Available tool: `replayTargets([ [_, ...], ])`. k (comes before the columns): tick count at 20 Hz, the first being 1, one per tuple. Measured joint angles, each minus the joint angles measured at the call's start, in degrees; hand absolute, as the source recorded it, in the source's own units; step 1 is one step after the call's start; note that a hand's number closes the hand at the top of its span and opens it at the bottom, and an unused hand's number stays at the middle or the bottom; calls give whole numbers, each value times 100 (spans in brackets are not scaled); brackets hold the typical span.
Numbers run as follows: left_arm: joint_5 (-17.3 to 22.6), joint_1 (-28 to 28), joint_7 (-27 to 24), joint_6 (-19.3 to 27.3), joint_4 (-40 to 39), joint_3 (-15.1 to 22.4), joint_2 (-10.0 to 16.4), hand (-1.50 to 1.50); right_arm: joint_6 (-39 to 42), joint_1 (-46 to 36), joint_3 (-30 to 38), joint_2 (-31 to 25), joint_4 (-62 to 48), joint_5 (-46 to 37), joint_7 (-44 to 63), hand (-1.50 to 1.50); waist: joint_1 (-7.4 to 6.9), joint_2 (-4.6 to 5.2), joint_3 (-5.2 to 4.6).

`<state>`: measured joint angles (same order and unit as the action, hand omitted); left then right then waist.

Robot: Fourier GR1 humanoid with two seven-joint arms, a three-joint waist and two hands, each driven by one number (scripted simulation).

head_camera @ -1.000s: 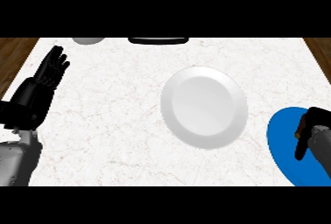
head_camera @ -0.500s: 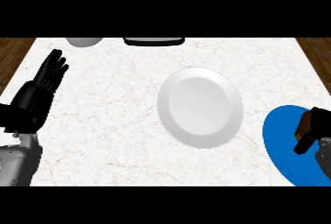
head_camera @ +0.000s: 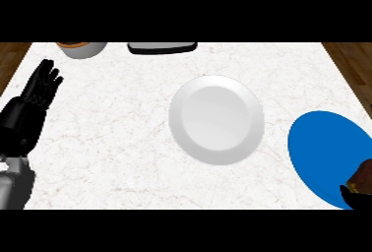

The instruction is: Pick the sweet potato from the plate and place it in the plate

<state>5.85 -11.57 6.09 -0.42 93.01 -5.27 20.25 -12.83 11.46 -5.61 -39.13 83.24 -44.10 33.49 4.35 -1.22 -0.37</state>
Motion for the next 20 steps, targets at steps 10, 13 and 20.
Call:
replayTargets([
  [10,5,9,174,-40,279,90,-52,0,-639,1288,-24,209,3445,256,-196,150,-179,50,19],
  [13,31,-111,158,-119,173,82,-42,0,-579,1339,-100,316,4273,309,-93,150,-247,76,24],
  [20,-114,-335,79,-123,-1,191,-220,0,99,245,-657,749,4797,20,657,150,-418,119,29],
])
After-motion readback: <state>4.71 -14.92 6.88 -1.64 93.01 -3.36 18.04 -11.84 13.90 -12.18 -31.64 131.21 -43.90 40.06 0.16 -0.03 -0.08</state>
